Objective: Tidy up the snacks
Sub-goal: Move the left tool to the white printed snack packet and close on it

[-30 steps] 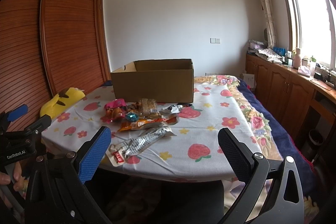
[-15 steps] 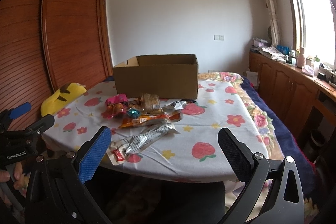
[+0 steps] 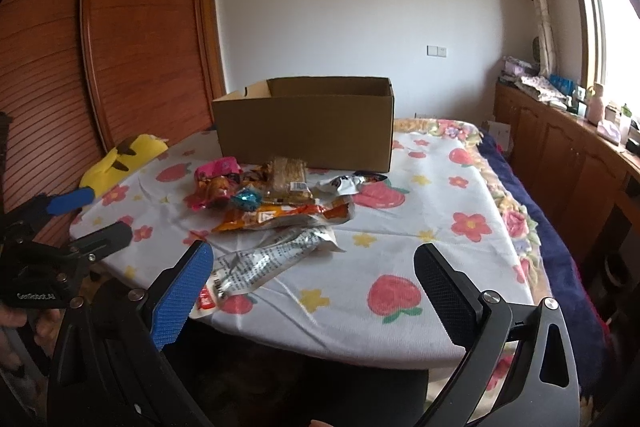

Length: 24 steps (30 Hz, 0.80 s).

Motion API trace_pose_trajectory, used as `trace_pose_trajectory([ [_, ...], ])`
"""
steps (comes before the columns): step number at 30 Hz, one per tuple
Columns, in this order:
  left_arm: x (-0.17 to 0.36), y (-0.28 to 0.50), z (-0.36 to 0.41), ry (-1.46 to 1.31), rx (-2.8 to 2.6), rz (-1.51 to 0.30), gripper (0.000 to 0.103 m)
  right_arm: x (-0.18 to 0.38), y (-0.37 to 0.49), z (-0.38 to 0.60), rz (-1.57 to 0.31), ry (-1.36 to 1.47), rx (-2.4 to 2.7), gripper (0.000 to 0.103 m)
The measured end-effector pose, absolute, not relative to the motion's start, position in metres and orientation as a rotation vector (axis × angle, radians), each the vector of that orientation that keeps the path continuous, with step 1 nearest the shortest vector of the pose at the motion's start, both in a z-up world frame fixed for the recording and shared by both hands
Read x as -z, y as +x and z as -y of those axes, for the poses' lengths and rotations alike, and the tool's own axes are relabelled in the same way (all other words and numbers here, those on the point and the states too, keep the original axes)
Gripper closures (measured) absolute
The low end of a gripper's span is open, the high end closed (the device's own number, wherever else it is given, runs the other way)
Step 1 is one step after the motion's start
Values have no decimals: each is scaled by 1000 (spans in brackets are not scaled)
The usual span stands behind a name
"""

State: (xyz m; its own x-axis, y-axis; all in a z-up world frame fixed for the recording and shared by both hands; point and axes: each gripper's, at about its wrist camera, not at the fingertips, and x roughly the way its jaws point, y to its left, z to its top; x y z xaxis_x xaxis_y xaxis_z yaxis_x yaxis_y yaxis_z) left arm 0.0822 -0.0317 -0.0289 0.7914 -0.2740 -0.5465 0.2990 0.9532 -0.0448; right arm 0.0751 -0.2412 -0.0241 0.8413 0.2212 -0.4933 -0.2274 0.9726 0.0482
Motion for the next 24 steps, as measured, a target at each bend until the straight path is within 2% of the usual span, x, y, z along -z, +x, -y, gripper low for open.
trace_pose_trajectory([
  [6, 43, 113, 51, 22, 400, -703, 2, 31, 93, 253, -557, -10, -252, 1],
  [24, 63, 157, 122, 168, 531, -919, 7, 43, 130, 293, -626, 25, -269, 1],
])
